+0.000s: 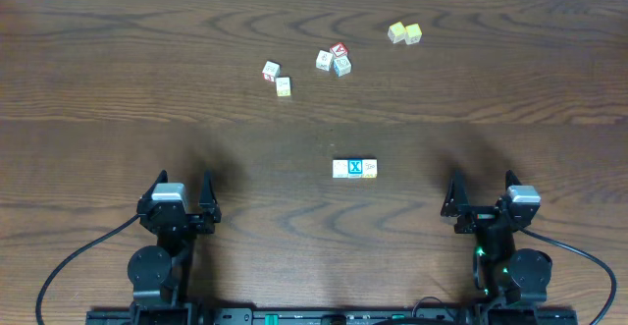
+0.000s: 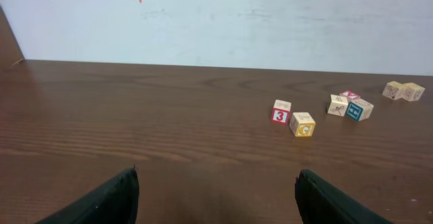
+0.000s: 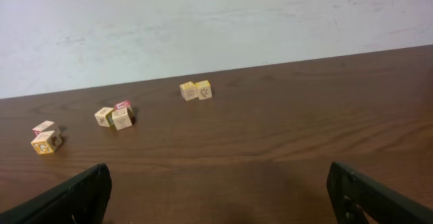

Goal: Lift 3 blocks

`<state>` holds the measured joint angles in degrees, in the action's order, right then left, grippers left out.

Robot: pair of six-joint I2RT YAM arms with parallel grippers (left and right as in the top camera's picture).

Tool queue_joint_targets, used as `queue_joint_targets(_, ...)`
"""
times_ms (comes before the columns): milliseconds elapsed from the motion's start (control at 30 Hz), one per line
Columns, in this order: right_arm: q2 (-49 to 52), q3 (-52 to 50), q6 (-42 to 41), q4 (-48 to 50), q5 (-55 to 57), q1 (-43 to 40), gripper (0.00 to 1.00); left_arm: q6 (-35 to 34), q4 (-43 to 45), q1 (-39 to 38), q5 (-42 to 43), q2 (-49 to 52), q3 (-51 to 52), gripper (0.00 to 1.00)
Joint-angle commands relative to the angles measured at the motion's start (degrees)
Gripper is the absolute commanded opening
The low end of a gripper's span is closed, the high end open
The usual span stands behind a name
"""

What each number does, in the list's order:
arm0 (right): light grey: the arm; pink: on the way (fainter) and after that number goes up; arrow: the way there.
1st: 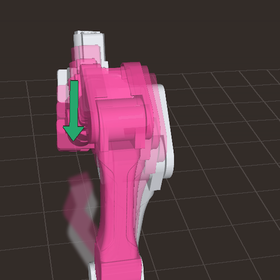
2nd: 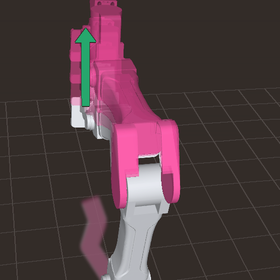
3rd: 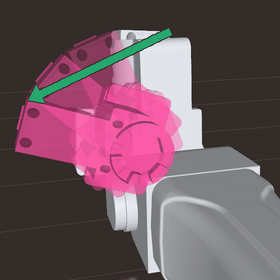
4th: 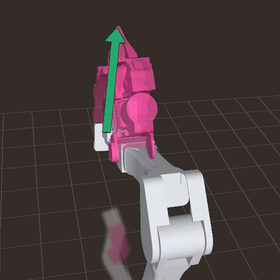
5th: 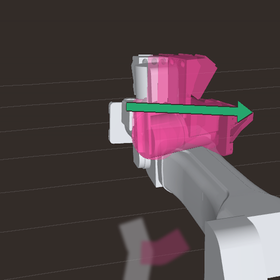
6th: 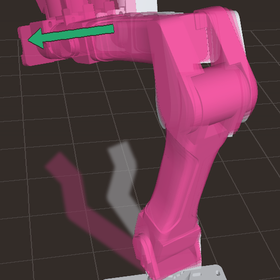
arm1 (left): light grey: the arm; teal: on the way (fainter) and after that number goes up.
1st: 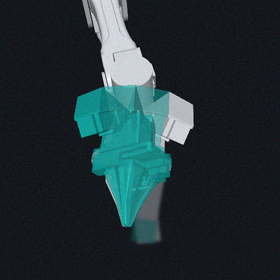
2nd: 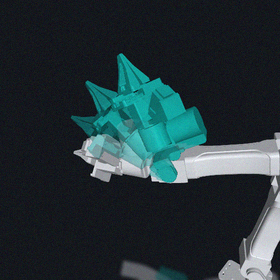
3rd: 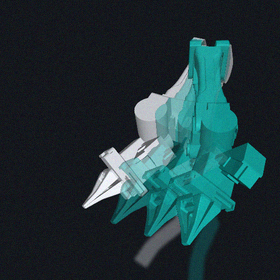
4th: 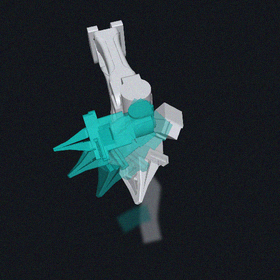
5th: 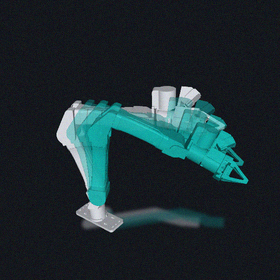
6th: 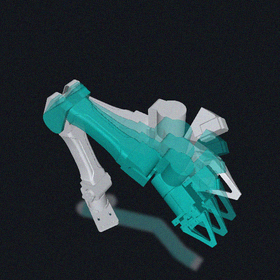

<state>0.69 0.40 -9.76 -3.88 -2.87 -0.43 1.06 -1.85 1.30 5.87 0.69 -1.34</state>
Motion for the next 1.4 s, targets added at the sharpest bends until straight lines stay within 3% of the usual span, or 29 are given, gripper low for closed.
queue_joint_targets(0,-0.39,-0.09,0.83,-0.24,0.48,0.46,0.99,-0.70,-1.79,0.28,-0.57,-0.46,1.11,0.74)
queue_joint_targets(833,-0.42,-0.09,0.85,-0.28,0.50,0.46,0.99,-0.70,-1.77,0.28,-0.55,-0.46,1.11,0.74)
queue_joint_targets(1100,-0.42,-0.09,14.29,-0.57,1.33,-0.76,0.99,-0.70,-1.77,0.28,-0.55,-0.46,1.11,0.74)
queue_joint_targets(1367,-0.42,-0.09,17.14,-0.59,1.51,-0.76,0.99,-0.70,-1.77,0.28,-0.55,-0.46,1.11,0.74)
